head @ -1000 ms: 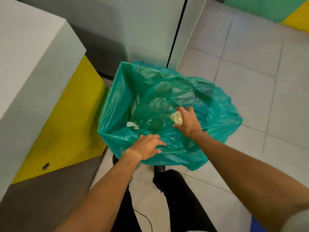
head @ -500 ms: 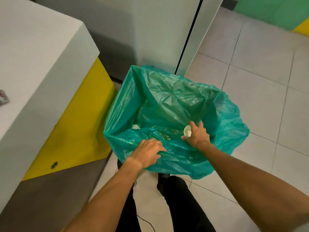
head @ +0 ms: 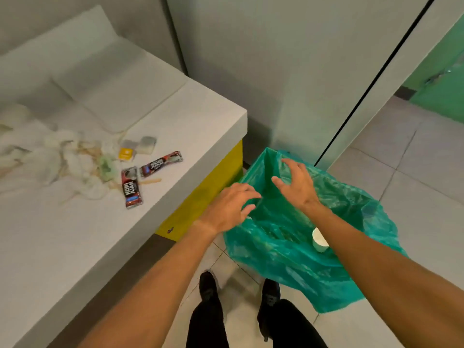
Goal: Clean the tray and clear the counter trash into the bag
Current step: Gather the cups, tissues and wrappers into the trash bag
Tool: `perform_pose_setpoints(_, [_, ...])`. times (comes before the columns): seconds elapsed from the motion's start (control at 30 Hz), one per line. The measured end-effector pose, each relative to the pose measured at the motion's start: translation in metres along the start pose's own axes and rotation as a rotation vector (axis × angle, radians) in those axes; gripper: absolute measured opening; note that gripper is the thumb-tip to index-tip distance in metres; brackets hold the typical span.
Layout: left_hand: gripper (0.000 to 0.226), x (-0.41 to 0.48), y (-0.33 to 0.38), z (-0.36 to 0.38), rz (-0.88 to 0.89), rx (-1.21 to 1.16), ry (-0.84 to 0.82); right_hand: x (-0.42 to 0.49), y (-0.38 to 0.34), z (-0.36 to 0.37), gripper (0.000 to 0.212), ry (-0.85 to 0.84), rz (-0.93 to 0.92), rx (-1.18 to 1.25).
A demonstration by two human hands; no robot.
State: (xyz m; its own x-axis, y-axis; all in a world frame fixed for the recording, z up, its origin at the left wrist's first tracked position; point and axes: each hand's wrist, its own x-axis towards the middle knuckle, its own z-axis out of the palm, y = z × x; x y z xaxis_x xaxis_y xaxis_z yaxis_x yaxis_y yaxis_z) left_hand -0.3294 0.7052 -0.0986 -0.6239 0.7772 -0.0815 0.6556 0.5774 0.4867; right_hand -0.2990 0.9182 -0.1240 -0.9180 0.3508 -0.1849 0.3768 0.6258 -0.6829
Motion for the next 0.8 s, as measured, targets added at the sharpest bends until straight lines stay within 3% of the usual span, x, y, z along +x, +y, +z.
perform_pose_setpoints(0.17, [0.023,-0.036,-0.028,-0.099,-0.055,-0.044,0.342,0.007,-0.106,-0.003,0.045,0.069,-0.251,0.191])
perform_pose_setpoints(0.3, [0.021,-0.075,-0.071,-0.155,-0.215,-0.027,0.501,0.006,-0.182,0.019,0.036,-0.035,-0.383,0.208])
perform_pose_setpoints(0.43, [0.023,-0.109,-0.117,-0.182,-0.38,-0.001,0.503,0.009,-0.229,0.053,0.031,-0.18,-0.45,0.156])
perform_pose_setpoints(0.57, [0.027,-0.132,-0.158,-0.193,-0.495,-0.022,0.416,0.016,-0.261,0.087,0.031,-0.214,-0.452,0.053])
perform_pose_setpoints(0.8, [0.039,-0.122,-0.179,-0.197,-0.471,-0.093,0.36,0.037,-0.29,0.136,0.038,-0.16,-0.316,-0.101])
